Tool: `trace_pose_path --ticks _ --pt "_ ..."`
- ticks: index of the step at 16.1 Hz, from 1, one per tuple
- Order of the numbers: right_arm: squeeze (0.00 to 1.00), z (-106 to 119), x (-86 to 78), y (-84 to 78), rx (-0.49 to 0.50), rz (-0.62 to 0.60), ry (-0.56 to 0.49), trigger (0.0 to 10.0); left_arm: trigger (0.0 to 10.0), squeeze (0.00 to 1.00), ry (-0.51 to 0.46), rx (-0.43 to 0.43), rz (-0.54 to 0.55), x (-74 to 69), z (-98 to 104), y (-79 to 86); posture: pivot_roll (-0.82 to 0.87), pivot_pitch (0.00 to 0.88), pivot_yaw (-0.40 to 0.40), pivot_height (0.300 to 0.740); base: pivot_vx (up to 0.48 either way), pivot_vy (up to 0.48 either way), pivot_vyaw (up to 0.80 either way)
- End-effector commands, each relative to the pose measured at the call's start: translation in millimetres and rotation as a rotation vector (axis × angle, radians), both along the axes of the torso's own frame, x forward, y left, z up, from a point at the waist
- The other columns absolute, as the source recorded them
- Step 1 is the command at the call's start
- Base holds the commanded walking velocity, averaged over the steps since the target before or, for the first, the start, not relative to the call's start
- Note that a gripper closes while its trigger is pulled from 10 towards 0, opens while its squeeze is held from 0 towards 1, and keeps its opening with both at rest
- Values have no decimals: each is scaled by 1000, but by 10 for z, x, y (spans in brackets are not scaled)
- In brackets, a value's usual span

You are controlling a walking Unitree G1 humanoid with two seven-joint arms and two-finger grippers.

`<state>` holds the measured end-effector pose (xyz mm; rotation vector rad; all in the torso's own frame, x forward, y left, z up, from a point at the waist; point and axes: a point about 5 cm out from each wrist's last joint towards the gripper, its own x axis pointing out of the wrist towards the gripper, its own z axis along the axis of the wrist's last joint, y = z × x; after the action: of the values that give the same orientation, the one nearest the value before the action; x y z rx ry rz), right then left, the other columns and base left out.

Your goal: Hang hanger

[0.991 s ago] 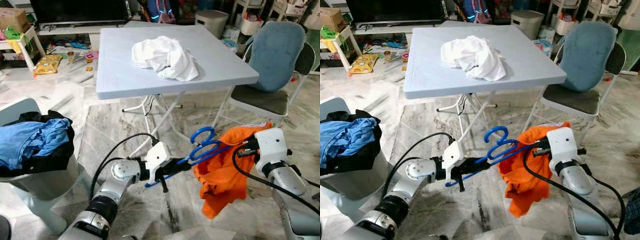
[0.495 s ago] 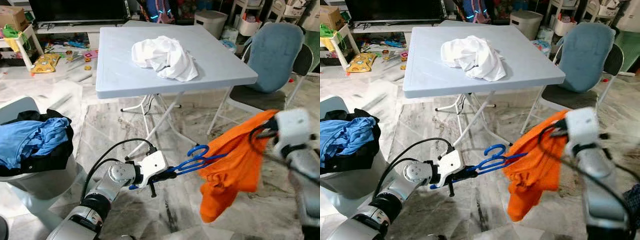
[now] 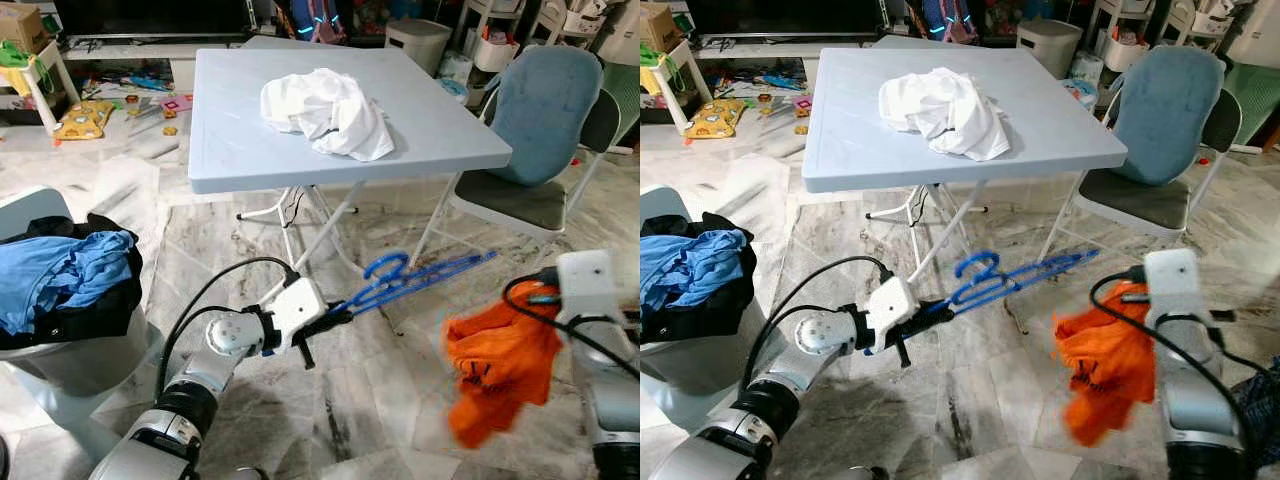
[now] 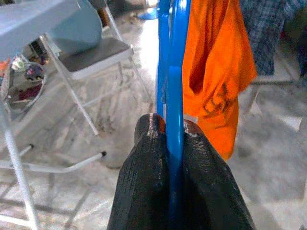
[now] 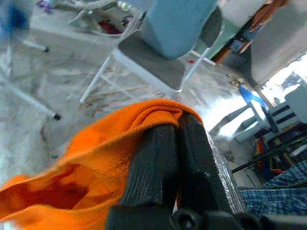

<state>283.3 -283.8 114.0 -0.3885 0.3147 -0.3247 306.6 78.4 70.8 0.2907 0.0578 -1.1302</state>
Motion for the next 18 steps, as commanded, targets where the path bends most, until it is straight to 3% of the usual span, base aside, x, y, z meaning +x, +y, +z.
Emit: trace_pose_path --ticks 1,3,4,5,6,7,8,11,13,14,16,17,18 --pt "0 -78 0 -10 -4 -10 15 0 0 0 32 -117 -19 7 93 -67 43 0 -84 740 0 0 0" --pt "0 -201 -57 -19 60 -40 30 0 0 0 95 -192 4 39 131 -89 42 0 -82 740 0 0 0" --pt "0 -242 -93 35 105 -26 24 0 0 0 78 -218 137 130 153 -27 42 0 -81 740 0 0 0" --pt "0 -233 -101 99 132 5 3 0 0 0 89 -226 195 167 146 8 44 0 -82 740 0 0 0" --pt "0 -210 -115 191 192 42 -41 0 8039 0 114 -227 272 209 122 49 48 0 -84 740 0 0 0" --pt "0 -144 -143 289 251 82 -125 0 10000 0 112 -206 358 239 93 100 53 0 -84 740 0 0 0" --pt "0 -60 -214 433 270 151 -216 0 10000 0 86 -181 471 248 56 186 61 0 -83 740 0 0 0" --pt "0 79 -316 627 269 195 -340 0 10000 0 62 -138 777 249 -47 441 65 0 -70 740 0 0 0" --pt "0 146 -340 709 273 199 -400 0 10000 0 101 -150 817 169 -132 480 71 0 -62 740 0 0 0" --pt "0 164 -338 764 282 209 -422 0 10000 0 114 -173 771 95 -157 411 73 0 -58 740 0 0 0" --pt "0 208 -313 812 270 229 -445 8510 10000 0 107 -205 717 66 -125 304 74 0 -56 740 0 0 0" --pt "0 229 -307 818 269 229 -453 10000 10000 0 101 -209 716 75 -107 292 74 0 -56 740 0 0 0" --pt "0 249 -299 822 261 235 -458 10000 10000 0 90 -202 709 95 -83 294 73 0 -58 740 274 0 0"
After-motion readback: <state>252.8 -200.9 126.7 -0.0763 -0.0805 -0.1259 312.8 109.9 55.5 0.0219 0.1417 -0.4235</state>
